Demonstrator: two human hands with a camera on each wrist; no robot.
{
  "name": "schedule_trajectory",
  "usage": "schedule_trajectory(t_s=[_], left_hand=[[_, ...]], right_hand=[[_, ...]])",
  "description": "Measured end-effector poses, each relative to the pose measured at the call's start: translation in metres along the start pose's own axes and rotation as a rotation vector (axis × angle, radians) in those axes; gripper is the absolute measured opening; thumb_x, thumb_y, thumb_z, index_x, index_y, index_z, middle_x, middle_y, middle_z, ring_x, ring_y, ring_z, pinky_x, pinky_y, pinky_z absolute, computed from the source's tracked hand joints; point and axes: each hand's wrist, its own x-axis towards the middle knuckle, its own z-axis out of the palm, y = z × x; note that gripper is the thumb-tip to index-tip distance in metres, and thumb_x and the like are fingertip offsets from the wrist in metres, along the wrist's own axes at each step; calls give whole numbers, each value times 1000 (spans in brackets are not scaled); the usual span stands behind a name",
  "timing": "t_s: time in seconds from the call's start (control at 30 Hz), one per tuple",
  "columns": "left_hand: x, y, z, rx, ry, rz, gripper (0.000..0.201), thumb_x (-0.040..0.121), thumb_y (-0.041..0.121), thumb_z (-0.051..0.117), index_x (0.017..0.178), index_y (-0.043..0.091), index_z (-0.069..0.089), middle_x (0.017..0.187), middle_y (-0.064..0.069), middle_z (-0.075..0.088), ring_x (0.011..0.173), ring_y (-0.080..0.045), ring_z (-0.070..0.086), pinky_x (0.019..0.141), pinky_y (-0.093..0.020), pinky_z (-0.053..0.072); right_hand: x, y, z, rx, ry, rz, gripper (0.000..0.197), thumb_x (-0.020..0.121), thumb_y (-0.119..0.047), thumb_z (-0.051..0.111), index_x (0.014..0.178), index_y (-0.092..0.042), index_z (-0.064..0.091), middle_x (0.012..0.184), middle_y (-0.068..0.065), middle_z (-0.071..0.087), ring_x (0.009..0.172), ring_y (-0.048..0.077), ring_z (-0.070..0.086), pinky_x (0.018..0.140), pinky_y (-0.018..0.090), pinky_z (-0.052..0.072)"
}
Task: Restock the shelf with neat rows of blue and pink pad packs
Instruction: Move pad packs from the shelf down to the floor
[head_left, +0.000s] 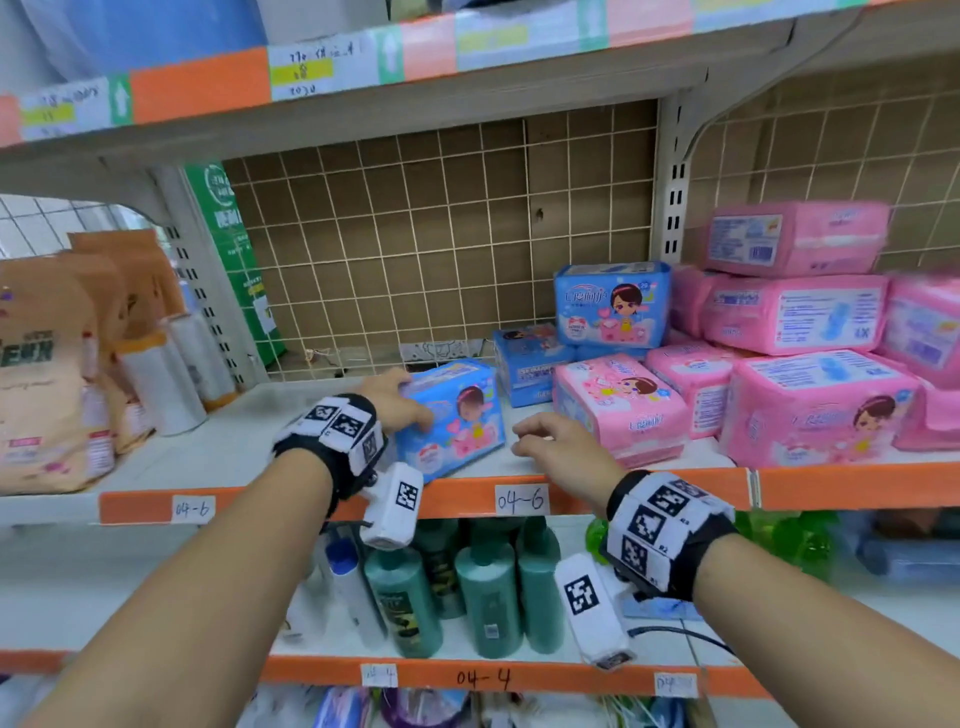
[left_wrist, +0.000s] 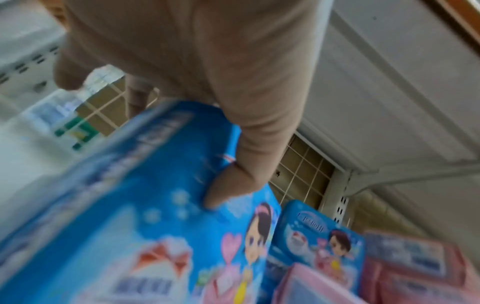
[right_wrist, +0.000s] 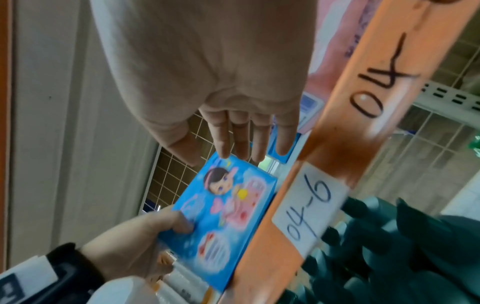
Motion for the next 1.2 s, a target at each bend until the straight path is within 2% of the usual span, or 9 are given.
schedule_trajectory(t_s=[0.13, 0.23, 0.37, 0.47, 0.6, 0.77, 1.07, 1.13, 1.2], left_hand=[[8, 9, 9, 411, 50, 35, 64, 68, 43, 65, 125, 21, 44, 131, -12, 46, 127, -31, 34, 108, -45, 30], [11, 13, 29, 414, 32, 26, 90, 69, 62, 59, 143, 34, 16, 150, -10, 19, 140, -32, 14, 109, -58, 17], [14, 3, 24, 428, 59, 74, 104, 64, 74, 59, 146, 36, 8, 154, -10, 12, 142, -34, 11, 110, -59, 15], [19, 0, 22, 449, 33, 67, 106, 64, 75, 59, 146, 36, 3, 155, -10, 7, 142, -33, 8, 110, -60, 13], [28, -2, 24, 445, 27, 48, 107, 65, 75, 58, 147, 37, 1, 157, -10, 2, 143, -33, 4, 111, -60, 11], [38, -8, 29, 436, 72, 24, 104, 66, 73, 59, 146, 36, 3, 156, -10, 8, 142, -36, 6, 109, -61, 13], [41, -8, 30, 449, 45, 18, 111, 65, 72, 62, 146, 35, -3, 155, -11, 7, 141, -37, 6, 108, -61, 13], [41, -10, 29, 452, 47, 30, 111, 65, 72, 62, 146, 34, -4, 154, -11, 7, 141, -38, 6, 108, -61, 12], [44, -13, 30, 446, 40, 25, 111, 64, 72, 62, 146, 35, -3, 155, -10, 6, 141, -38, 5, 108, -61, 12]], right_hand=[[18, -10, -4, 17, 21, 18, 4, 87, -16, 56, 83, -19, 58, 85, -7, 56, 89, 13, 52, 80, 28, 40], [41, -19, 6, -1, 80, 24, 16, 85, -17, 57, 71, -19, 51, 77, -3, 52, 73, 10, 48, 66, 25, 39], [90, -34, 8, -177, 120, 100, 30, 80, -19, 58, 58, -16, 38, 52, -2, 41, 54, 16, 37, 47, 25, 27], [129, -41, -1, -385, 164, 168, 25, 75, -31, 59, 90, -10, 56, 81, 7, 59, 74, 24, 57, 57, 26, 45], [170, -37, -7, -495, 134, 221, 21, 86, -36, 52, 100, -19, 52, 109, 9, 58, 88, 17, 50, 70, 23, 38], [187, -17, -1, -522, 205, 293, 65, 85, -32, 62, 139, -7, 36, 144, 16, 36, 131, 32, 36, 104, 37, 32], [179, -8, 5, -897, 317, 351, 91, 76, -53, 58, 143, -10, 15, 143, 18, 25, 132, 38, 23, 110, 48, 23], [179, -12, 2, -814, 270, 377, 91, 72, -52, 62, 141, -9, 21, 137, 15, 33, 129, 36, 32, 107, 45, 31], [183, -21, -7, -580, 214, 385, 69, 68, -47, 69, 120, -6, 50, 101, 9, 55, 102, 28, 58, 87, 36, 47]])
